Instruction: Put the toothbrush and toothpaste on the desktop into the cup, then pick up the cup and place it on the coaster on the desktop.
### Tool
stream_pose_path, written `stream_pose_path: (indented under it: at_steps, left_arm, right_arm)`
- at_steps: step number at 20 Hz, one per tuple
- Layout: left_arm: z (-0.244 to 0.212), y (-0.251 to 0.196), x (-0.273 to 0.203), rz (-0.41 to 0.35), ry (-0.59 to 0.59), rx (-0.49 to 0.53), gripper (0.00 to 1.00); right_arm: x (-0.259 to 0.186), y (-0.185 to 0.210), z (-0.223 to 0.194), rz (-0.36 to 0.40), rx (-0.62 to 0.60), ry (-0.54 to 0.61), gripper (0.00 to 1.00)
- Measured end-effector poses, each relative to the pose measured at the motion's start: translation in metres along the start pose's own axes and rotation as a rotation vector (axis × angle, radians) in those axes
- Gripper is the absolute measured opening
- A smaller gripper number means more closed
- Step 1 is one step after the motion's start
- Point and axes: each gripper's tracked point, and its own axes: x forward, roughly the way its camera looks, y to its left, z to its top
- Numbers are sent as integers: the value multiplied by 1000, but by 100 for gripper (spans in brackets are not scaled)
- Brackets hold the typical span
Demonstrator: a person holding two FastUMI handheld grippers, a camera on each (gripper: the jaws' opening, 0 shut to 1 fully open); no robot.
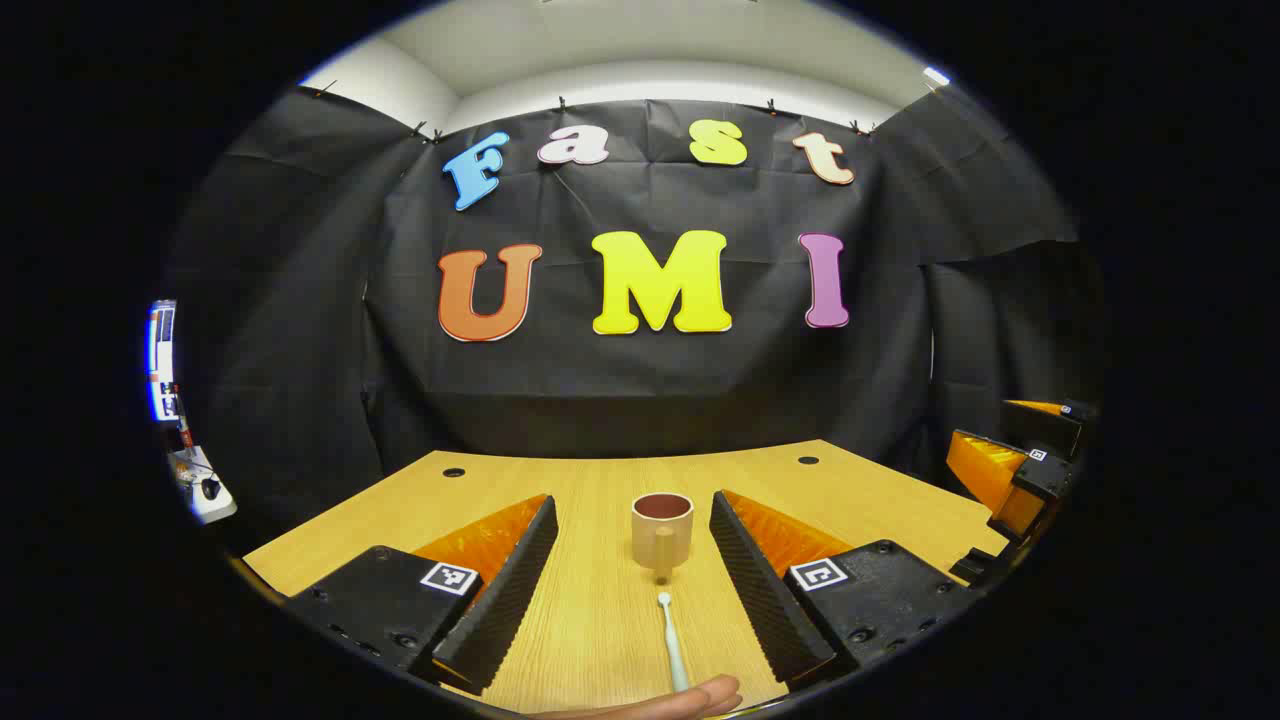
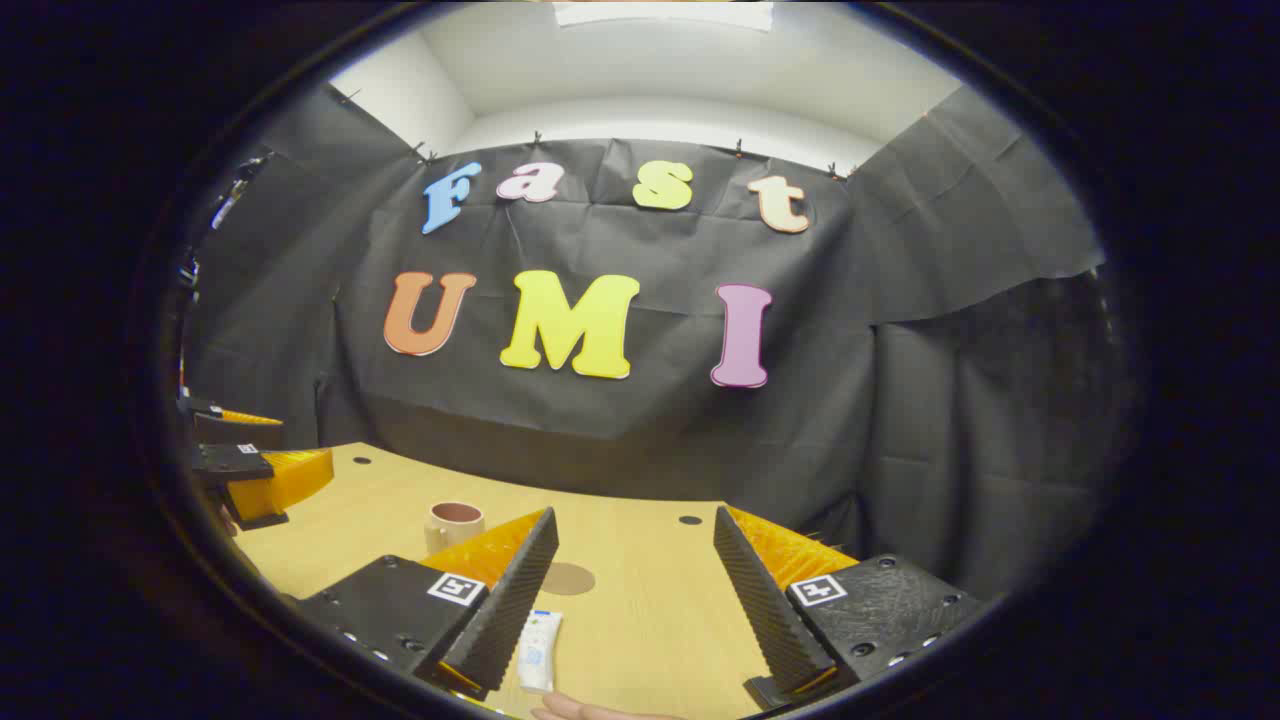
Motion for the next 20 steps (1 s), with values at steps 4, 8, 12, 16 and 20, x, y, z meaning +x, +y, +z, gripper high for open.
stream_pose_path:
  at_steps: [4, 8, 12, 16, 20]
  left_arm:
    - [-8, -5, 1, -8, 30, -3, 97]
    - [-11, 0, 1, 0, 42, -4, 97]
    - [-14, 5, 3, 10, 50, -20, 97]
    - [-24, 3, 10, 3, 78, -34, 97]
    - [-62, 1, 29, 2, 182, -55, 97]
  right_arm:
    - [0, 5, -3, 11, -4, 13, 95]
    - [-2, 17, 0, 41, -5, 15, 95]
    - [-1, 21, 4, 63, 4, 18, 95]
    - [1, 24, -1, 67, 5, 22, 95]
    - [7, 21, -16, 68, 24, 59, 97]
